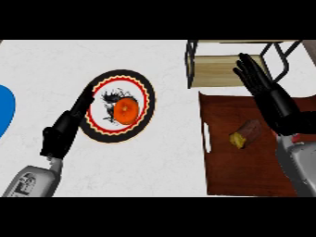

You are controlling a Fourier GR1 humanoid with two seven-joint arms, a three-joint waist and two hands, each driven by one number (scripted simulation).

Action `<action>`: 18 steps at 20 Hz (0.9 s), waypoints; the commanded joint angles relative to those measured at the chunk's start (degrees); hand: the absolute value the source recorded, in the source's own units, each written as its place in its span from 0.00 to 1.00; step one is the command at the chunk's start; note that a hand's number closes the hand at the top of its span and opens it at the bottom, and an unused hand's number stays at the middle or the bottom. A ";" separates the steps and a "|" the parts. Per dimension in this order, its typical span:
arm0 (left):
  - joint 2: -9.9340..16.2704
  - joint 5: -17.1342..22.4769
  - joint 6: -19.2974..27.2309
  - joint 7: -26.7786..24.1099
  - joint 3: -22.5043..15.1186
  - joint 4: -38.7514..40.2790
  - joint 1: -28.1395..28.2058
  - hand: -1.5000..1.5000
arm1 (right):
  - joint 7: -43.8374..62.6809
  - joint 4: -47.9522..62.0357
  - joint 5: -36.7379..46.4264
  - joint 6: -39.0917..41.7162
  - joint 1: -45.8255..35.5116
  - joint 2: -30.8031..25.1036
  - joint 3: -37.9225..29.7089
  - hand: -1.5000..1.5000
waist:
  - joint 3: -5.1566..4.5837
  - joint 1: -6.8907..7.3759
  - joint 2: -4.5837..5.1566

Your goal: Pick the pear from the tray and place it in the tiered shelf

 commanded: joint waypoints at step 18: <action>-1.19 11.67 0.14 14.74 9.67 8.58 2.76 0.50 | -24.93 42.54 4.12 33.52 1.74 -35.00 -18.65 0.00 | 0.57 2.03 0.84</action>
